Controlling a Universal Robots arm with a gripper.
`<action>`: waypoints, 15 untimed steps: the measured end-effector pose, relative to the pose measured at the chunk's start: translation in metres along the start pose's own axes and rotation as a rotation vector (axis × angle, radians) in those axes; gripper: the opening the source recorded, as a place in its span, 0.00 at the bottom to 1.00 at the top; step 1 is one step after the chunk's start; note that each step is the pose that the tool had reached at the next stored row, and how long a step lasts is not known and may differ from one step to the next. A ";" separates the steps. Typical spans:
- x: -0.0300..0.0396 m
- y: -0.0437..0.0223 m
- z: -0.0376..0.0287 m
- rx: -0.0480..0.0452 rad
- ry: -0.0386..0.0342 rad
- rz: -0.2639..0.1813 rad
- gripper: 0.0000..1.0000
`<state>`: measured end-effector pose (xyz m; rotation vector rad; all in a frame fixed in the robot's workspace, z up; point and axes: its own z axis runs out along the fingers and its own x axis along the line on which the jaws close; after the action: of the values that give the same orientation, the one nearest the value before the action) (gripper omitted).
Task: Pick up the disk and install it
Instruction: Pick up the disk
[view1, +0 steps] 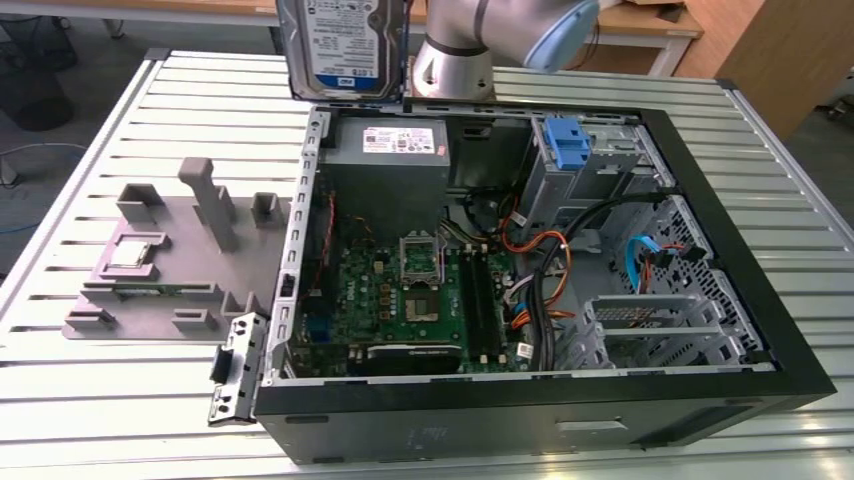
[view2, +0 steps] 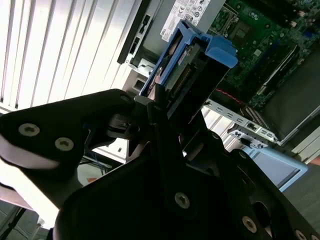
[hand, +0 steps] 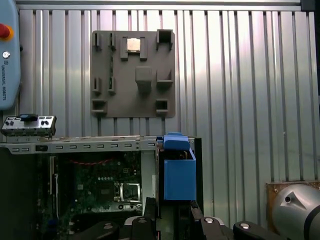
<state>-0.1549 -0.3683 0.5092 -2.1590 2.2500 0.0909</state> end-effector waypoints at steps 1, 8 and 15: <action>-0.0001 -0.0027 0.0000 0.0000 0.0001 0.000 0.35; -0.0005 -0.0121 0.0000 0.0000 0.0001 0.000 0.35; -0.0005 -0.0130 0.0001 0.0000 0.0001 0.000 0.35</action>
<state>-0.1419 -0.3683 0.5088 -2.1592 2.2499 0.0908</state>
